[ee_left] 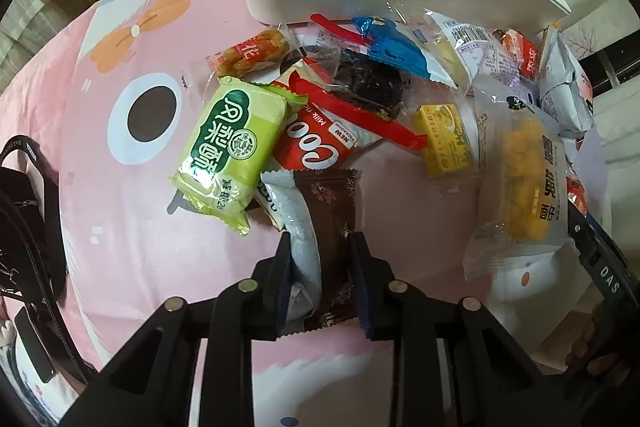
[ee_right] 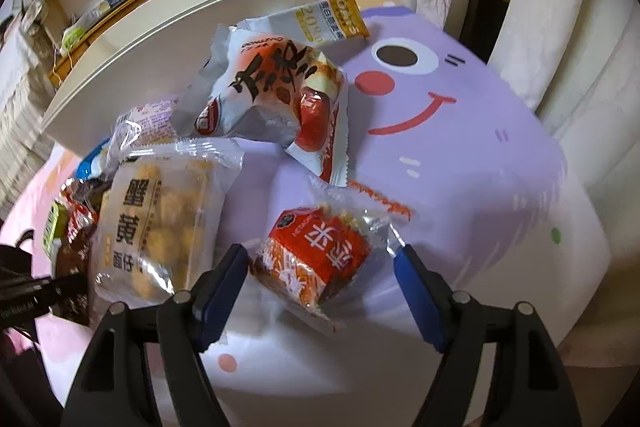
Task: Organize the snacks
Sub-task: 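Grasp the brown chocolate bar with the left tool while the right tool grasps a small nut bag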
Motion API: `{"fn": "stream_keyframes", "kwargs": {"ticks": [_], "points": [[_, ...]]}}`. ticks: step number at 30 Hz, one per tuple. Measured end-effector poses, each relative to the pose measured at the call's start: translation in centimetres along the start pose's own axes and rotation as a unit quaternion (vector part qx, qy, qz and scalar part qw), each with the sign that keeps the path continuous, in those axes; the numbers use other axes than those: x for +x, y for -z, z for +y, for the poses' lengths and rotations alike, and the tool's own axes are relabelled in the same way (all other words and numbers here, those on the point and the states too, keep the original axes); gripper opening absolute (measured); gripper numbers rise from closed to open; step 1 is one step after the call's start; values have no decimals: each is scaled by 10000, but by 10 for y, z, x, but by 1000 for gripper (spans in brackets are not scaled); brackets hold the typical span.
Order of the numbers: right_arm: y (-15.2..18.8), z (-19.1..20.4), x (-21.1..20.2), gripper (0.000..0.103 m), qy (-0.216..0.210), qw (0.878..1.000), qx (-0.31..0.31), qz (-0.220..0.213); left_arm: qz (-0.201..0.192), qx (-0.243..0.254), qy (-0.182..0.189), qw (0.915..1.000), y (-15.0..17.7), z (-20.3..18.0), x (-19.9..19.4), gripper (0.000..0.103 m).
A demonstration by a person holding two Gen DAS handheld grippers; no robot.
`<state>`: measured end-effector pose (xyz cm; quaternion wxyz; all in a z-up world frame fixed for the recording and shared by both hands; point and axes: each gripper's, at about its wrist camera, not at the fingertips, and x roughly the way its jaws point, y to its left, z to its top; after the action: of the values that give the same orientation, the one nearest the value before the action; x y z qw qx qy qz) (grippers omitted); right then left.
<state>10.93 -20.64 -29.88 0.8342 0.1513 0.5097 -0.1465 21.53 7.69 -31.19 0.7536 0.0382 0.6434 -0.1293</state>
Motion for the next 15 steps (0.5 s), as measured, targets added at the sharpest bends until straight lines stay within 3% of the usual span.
{"fn": "stream_keyframes", "kwargs": {"ticks": [1,3,4,15], "points": [[-1,-2,1,70,-99,9999,111,47,-12,4,8,10000,1,1,-1,22],[-3,-3,1,51,-151,9997,169,51,-25,28,34,10000,3,4,-3,21],[-4,-3,1,47,-160,9998,130,45,-26,38,45,10000,4,4,-3,21],[0,0,-11,25,-416,9990,170,-38,-268,172,132,9994,20,12,-27,21]]}}
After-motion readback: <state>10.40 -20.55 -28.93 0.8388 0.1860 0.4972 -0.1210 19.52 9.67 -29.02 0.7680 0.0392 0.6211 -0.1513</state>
